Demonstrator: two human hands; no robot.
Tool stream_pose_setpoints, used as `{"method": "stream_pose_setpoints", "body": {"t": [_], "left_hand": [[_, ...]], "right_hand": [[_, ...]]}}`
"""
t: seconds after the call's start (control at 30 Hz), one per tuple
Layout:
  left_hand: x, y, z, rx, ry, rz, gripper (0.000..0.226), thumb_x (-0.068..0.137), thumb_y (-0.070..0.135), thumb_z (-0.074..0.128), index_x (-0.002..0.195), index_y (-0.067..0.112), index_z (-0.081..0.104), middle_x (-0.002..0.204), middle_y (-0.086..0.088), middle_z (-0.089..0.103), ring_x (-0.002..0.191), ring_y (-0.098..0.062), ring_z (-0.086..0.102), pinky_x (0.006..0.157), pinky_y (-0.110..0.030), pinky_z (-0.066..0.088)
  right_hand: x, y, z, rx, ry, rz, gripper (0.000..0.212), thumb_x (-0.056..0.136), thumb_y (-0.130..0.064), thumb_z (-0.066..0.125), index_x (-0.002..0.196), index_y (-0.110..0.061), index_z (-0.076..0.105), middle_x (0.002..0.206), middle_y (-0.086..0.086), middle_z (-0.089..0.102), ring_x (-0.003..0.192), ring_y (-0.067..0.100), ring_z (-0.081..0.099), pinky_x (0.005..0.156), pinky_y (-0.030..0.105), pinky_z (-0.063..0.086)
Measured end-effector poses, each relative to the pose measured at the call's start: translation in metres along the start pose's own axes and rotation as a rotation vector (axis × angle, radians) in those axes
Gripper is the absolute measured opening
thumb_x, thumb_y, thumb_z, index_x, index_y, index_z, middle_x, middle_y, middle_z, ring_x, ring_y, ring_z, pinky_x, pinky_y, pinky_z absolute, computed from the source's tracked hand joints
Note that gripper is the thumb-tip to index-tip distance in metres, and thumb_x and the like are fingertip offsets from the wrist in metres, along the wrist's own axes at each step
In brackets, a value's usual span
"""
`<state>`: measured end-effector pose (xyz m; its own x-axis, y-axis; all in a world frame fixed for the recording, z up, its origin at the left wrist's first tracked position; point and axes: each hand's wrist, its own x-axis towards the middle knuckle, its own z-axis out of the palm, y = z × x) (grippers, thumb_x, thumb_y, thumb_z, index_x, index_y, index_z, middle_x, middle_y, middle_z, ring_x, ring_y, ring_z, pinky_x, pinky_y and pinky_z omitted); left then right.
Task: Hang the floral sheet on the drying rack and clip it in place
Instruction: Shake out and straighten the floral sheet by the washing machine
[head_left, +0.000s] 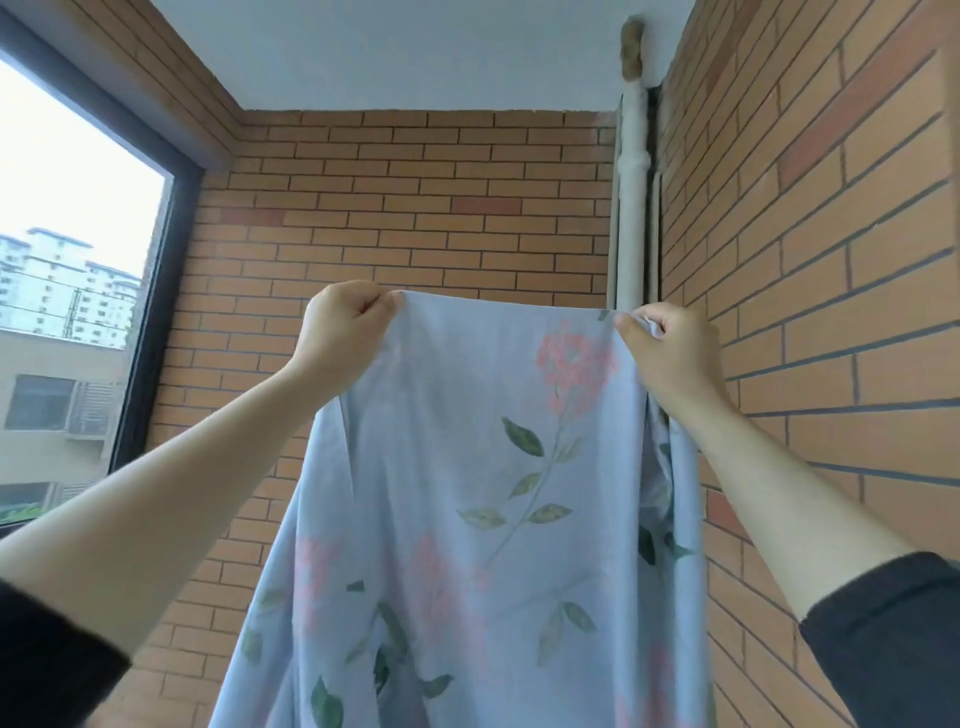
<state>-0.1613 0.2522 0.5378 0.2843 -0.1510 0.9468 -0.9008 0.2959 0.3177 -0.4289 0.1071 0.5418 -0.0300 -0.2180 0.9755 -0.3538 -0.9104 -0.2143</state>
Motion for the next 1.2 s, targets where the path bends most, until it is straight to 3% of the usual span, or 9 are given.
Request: {"method": "stream_pose_setpoints", "body": {"t": [0.1,0.4,0.57,0.7,0.87,0.93,1.03,1.1,1.2], "left_hand": [[-0.001,-0.001,-0.015,0.023,-0.019,-0.002,0.042,0.092,0.023,0.052,0.057,0.005,0.038,0.054,0.001,0.035,0.054,-0.016,0.033,0.052,-0.030,0.027],[0.034,0.007,-0.031,0.063,-0.032,0.056,0.045,0.092,0.022,0.053,0.054,0.012,0.031,0.053,0.000,0.031,0.053,-0.016,0.030,0.050,-0.031,0.024],[0.063,0.013,-0.032,0.117,-0.061,0.139,0.040,0.092,0.024,0.053,0.061,0.002,0.042,0.056,-0.001,0.038,0.053,-0.017,0.034,0.049,-0.029,0.027],[0.035,-0.031,-0.013,0.152,-0.159,0.057,0.039,0.090,0.026,0.051,0.062,-0.001,0.044,0.057,-0.008,0.045,0.056,-0.023,0.043,0.053,-0.032,0.036],[0.061,0.009,-0.022,0.091,0.014,0.142,0.039,0.092,0.024,0.051,0.062,-0.001,0.045,0.056,-0.003,0.045,0.054,-0.016,0.037,0.050,-0.027,0.029],[0.050,0.001,-0.018,0.108,-0.026,0.119,0.037,0.091,0.022,0.052,0.062,-0.001,0.045,0.058,-0.007,0.046,0.055,-0.018,0.036,0.050,-0.028,0.029],[0.014,-0.033,-0.007,0.156,-0.161,0.039,0.036,0.090,0.017,0.054,0.060,0.000,0.042,0.055,-0.007,0.043,0.052,-0.020,0.037,0.050,-0.028,0.029],[0.002,-0.046,-0.002,0.149,-0.200,-0.020,0.035,0.090,0.017,0.054,0.063,-0.005,0.047,0.056,-0.007,0.045,0.051,-0.018,0.038,0.049,-0.026,0.030],[-0.002,-0.047,0.003,0.129,-0.191,-0.034,0.038,0.091,0.019,0.054,0.063,-0.005,0.048,0.055,-0.008,0.043,0.050,-0.019,0.036,0.049,-0.027,0.028]], "right_hand": [[0.001,-0.019,-0.002,-0.014,-0.005,0.006,0.032,0.092,-0.024,0.058,0.066,-0.006,0.054,0.055,-0.001,0.040,0.054,0.014,0.036,0.049,0.022,0.026],[0.016,-0.036,0.015,-0.003,0.053,0.062,0.039,0.091,-0.020,0.057,0.058,-0.004,0.044,0.054,0.003,0.031,0.052,0.015,0.026,0.049,0.030,0.019],[0.015,-0.026,0.023,0.033,0.104,0.071,0.036,0.088,-0.018,0.056,0.066,0.010,0.050,0.066,0.032,0.044,0.058,0.020,0.031,0.055,0.030,0.019],[0.008,-0.029,0.022,-0.070,0.081,0.039,0.046,0.089,-0.016,0.059,0.051,-0.017,0.033,0.049,0.000,0.026,0.049,0.015,0.025,0.045,0.024,0.016],[0.030,-0.038,0.016,0.013,0.236,0.021,0.031,0.090,-0.018,0.058,0.069,0.004,0.059,0.060,0.019,0.050,0.057,0.025,0.041,0.052,0.030,0.026],[0.024,-0.031,0.018,-0.002,0.155,0.045,0.033,0.086,-0.016,0.061,0.061,0.004,0.052,0.057,0.018,0.039,0.057,0.022,0.033,0.052,0.031,0.021],[-0.008,-0.010,0.031,-0.042,0.002,0.087,0.044,0.083,-0.013,0.066,0.050,-0.013,0.037,0.051,0.003,0.025,0.052,0.018,0.021,0.049,0.031,0.017],[-0.020,0.001,0.038,-0.071,-0.022,0.122,0.038,0.082,-0.014,0.067,0.049,-0.013,0.048,0.049,0.009,0.035,0.050,0.026,0.033,0.048,0.030,0.022],[-0.017,0.005,0.044,-0.113,-0.011,0.165,0.025,0.082,-0.018,0.066,0.073,0.006,0.063,0.072,0.026,0.062,0.074,0.043,0.058,0.055,0.033,0.043]]}}
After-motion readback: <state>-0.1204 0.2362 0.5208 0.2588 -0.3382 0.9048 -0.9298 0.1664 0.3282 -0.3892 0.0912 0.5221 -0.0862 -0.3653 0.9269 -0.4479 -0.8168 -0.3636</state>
